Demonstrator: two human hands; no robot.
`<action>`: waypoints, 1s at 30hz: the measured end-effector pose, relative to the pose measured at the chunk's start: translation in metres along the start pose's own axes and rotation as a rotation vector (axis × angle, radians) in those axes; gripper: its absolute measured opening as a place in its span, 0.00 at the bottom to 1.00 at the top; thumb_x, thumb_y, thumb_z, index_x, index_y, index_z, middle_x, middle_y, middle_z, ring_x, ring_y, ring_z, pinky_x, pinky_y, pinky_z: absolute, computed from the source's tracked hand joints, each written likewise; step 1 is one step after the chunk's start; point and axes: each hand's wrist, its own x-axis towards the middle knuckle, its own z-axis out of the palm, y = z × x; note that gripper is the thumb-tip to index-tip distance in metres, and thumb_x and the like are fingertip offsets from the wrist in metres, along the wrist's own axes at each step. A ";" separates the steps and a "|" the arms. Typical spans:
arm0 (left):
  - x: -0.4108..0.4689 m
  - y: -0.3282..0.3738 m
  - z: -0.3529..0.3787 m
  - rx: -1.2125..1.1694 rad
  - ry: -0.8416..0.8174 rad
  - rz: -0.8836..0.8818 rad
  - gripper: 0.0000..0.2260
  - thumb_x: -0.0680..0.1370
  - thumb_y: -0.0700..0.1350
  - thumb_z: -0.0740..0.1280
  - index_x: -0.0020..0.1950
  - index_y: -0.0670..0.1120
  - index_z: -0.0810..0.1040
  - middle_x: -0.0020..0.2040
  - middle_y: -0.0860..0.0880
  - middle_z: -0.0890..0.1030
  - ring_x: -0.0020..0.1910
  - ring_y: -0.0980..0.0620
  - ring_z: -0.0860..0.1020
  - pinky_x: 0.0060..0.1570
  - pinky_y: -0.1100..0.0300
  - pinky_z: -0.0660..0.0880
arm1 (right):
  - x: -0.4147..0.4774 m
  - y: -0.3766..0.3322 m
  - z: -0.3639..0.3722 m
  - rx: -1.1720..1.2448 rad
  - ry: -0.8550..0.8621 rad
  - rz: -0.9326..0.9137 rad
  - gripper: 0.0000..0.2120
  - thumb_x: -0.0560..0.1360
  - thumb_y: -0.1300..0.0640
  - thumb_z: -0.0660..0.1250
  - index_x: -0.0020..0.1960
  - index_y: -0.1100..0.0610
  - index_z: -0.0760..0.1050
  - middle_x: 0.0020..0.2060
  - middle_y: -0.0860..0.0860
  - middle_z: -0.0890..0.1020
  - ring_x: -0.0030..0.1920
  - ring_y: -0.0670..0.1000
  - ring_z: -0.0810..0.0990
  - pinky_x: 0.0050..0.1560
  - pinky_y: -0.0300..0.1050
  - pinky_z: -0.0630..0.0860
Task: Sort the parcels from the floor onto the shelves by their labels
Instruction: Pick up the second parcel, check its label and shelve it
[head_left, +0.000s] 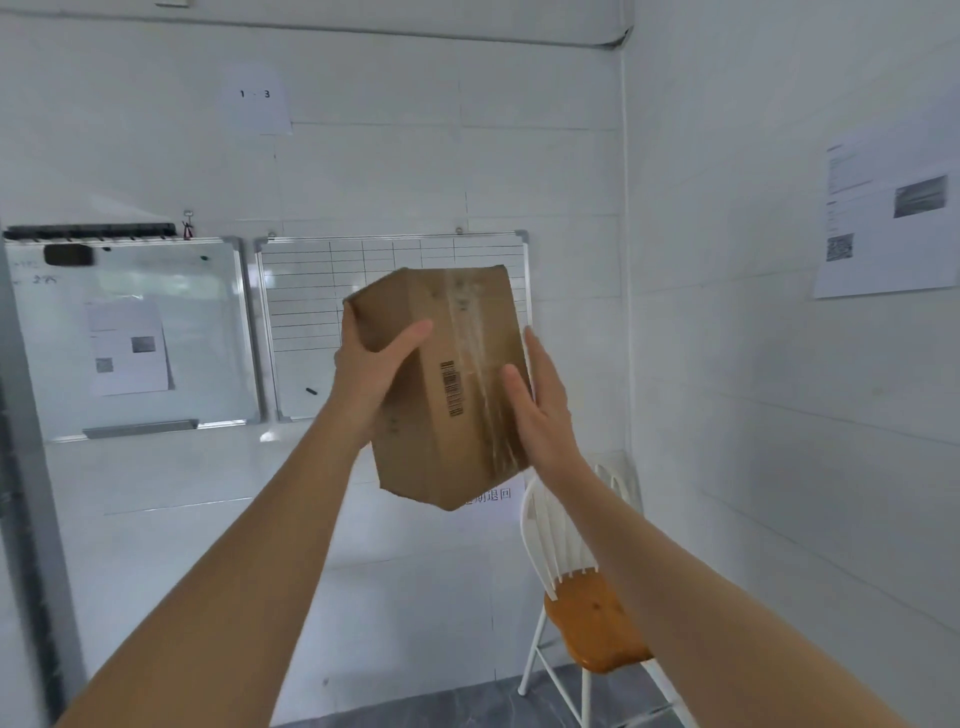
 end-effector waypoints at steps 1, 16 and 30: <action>-0.002 -0.003 -0.007 -0.078 -0.060 -0.014 0.40 0.68 0.58 0.71 0.75 0.57 0.57 0.65 0.51 0.72 0.61 0.48 0.74 0.55 0.50 0.73 | 0.002 0.000 -0.008 0.027 -0.012 0.048 0.35 0.73 0.35 0.59 0.77 0.41 0.52 0.76 0.42 0.61 0.74 0.46 0.61 0.73 0.55 0.62; -0.027 -0.025 0.033 0.015 0.014 0.067 0.31 0.71 0.53 0.72 0.72 0.51 0.65 0.52 0.56 0.77 0.52 0.55 0.79 0.47 0.64 0.74 | -0.001 0.002 -0.021 0.427 -0.184 0.284 0.26 0.77 0.47 0.64 0.74 0.46 0.64 0.64 0.49 0.79 0.57 0.48 0.82 0.50 0.40 0.80; -0.042 -0.013 0.080 0.411 0.279 0.036 0.57 0.64 0.67 0.69 0.78 0.44 0.37 0.78 0.41 0.49 0.77 0.40 0.51 0.73 0.42 0.51 | -0.005 0.002 0.002 0.152 -0.016 -0.011 0.28 0.75 0.38 0.56 0.72 0.28 0.51 0.76 0.44 0.62 0.74 0.48 0.64 0.72 0.59 0.65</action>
